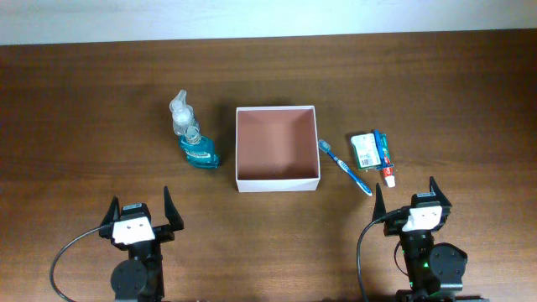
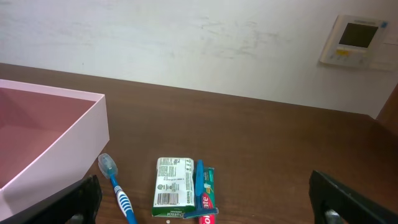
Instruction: Pack container
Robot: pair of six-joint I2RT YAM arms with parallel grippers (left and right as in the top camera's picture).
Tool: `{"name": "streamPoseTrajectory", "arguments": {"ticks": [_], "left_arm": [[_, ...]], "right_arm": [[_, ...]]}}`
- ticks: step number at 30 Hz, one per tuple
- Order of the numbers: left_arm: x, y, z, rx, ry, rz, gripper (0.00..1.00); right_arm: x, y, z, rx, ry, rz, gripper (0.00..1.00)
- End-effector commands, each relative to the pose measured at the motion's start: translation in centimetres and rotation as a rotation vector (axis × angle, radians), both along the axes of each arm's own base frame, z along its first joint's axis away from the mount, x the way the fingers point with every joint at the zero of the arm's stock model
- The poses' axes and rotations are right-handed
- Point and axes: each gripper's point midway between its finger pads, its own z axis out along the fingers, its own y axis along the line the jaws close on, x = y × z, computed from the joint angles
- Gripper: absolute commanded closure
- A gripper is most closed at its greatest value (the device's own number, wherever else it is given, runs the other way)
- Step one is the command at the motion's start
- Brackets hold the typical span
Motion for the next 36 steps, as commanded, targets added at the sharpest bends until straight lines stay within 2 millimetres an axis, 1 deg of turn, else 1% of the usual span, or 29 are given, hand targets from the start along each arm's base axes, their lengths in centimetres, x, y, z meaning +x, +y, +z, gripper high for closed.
{"name": "streamPoseTrajectory", "arguments": {"ticks": [1, 32, 34, 36], "left_arm": [[0.0, 0.0, -0.1, 0.012, -0.001, -0.004, 0.01], [0.0, -0.1, -0.1, 0.011, -0.002, -0.010, 0.01], [0.0, -0.1, 0.6, 0.012, -0.029, -0.007, 0.01], [0.0, 0.2, 2.0, 0.018, -0.087, 0.011, 0.01]], "right_arm": [[0.0, 0.1, -0.2, -0.006, 0.001, 0.005, 0.01], [0.0, 0.1, -0.1, -0.006, 0.001, 0.005, 0.01], [0.0, 0.1, -0.1, -0.006, 0.001, 0.005, 0.02], [0.0, 0.1, -0.1, -0.006, 0.001, 0.005, 0.01]]}}
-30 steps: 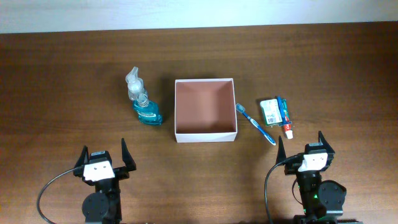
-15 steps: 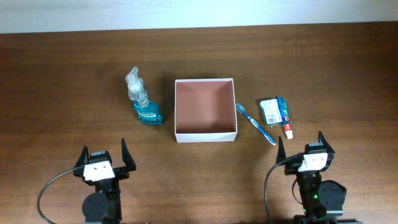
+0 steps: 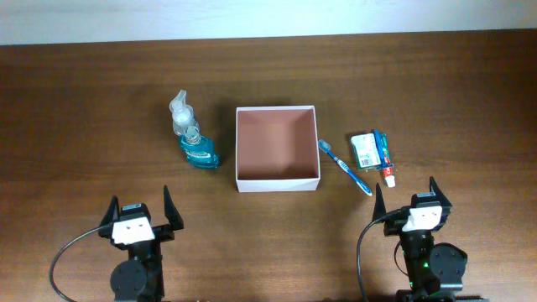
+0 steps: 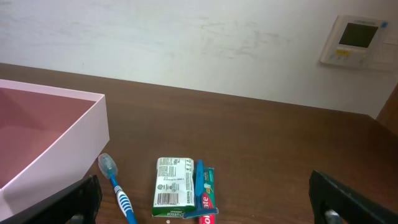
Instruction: Pack container
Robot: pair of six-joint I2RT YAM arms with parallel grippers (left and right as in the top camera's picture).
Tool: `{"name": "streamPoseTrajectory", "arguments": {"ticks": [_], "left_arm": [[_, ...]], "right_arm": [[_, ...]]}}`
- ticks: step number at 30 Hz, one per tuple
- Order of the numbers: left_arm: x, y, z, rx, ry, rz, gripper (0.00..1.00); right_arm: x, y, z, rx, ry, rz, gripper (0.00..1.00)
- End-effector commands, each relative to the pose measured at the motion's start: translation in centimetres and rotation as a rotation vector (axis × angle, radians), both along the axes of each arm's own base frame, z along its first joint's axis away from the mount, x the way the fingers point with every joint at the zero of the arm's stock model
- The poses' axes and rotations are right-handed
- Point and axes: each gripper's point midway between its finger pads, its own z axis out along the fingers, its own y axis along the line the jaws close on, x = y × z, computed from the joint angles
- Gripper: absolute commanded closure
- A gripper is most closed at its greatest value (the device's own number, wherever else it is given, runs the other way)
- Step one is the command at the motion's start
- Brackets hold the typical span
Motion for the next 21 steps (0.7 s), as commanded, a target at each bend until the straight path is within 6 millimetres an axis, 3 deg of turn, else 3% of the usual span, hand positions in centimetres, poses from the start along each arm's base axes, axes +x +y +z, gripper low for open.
{"name": "streamPoseTrajectory", "arguments": {"ticks": [1, 7, 11, 15, 21], "left_arm": [[-0.1, 0.1, 2.4, 0.016, -0.103, 0.007, 0.01], [-0.9, -1.6, 8.7, 0.027, -0.340, -0.094, 0.01], [-0.3, -2.9, 11.0, 0.035, -0.305, -0.170, 0.01], [2.0, -4.1, 14.2, -0.006, -0.208, -0.236, 0.01], [7.9, -7.0, 17.7, -0.064, 0.096, -0.390, 0.01]], "right_arm": [[0.0, 0.1, -0.2, -0.007, 0.001, 0.005, 0.01], [0.0, 0.1, -0.1, -0.007, 0.001, 0.005, 0.01], [0.0, 0.1, -0.2, -0.007, 0.001, 0.005, 0.01], [0.0, 0.1, -0.1, -0.007, 0.001, 0.005, 0.01], [0.0, 0.1, -0.1, -0.007, 0.001, 0.005, 0.01]]}}
